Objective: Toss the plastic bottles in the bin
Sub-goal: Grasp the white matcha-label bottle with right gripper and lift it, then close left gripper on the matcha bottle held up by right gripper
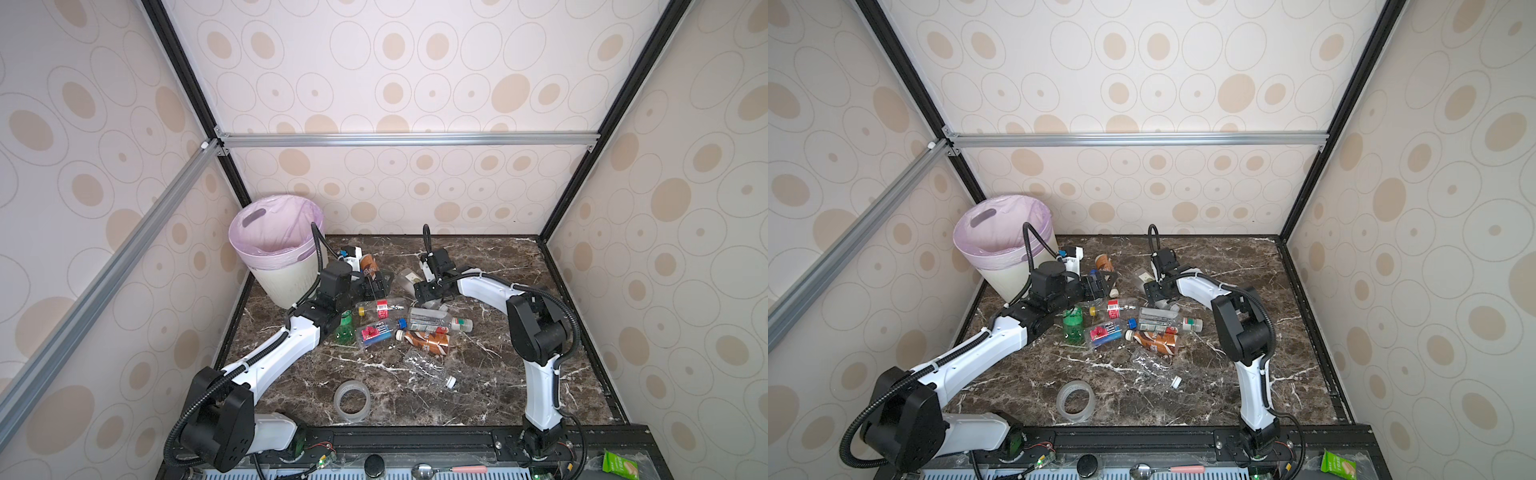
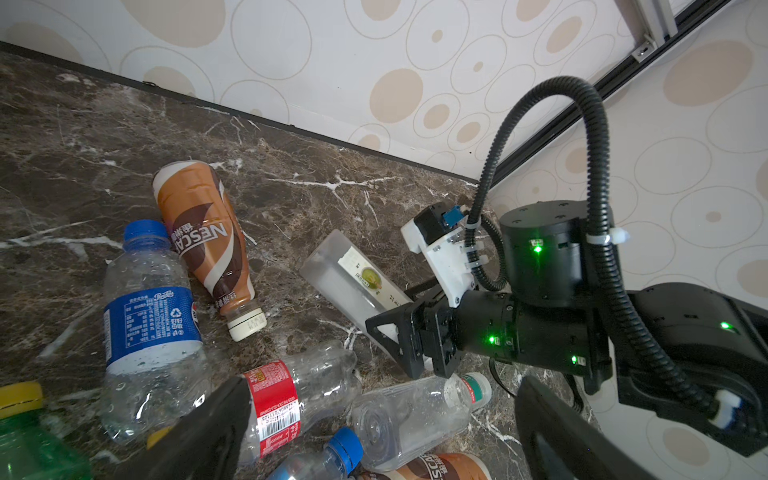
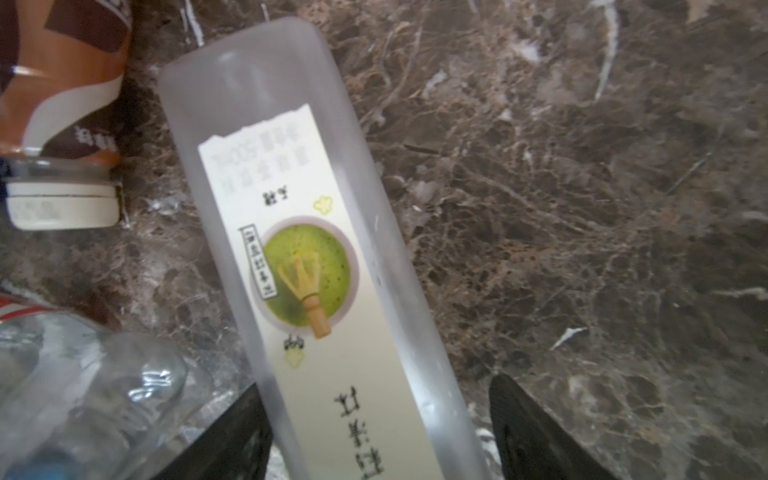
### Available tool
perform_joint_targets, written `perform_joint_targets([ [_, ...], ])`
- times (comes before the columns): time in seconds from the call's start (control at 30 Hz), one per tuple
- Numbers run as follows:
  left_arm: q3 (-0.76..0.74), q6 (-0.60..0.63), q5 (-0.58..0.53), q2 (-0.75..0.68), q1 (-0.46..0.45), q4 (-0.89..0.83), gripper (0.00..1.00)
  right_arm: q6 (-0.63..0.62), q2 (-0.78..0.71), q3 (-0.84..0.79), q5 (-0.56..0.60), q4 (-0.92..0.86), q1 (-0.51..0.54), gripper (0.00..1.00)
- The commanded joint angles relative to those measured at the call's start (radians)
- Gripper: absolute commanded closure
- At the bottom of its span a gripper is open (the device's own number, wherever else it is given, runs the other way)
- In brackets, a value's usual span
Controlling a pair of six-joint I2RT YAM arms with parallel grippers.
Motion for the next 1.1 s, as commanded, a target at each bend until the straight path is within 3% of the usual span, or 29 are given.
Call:
perform_joint_targets([
  [0.0,0.003,0.001,0.002,0.011,0.007,0.029,0.01,0.022,0.003,-0.008,0.018,-0.009,-0.025,0.2],
  [0.6,0.002,-0.025,0.014,0.021,0.007,0.032,0.01,0.095,-0.061,-0.103,0.052,0.002,-0.191,0.38],
  [1.07,0.159,-0.146,0.202,0.174,0.008,0.083,0.01,0.114,-0.314,-0.13,-0.05,0.022,-0.141,0.44],
])
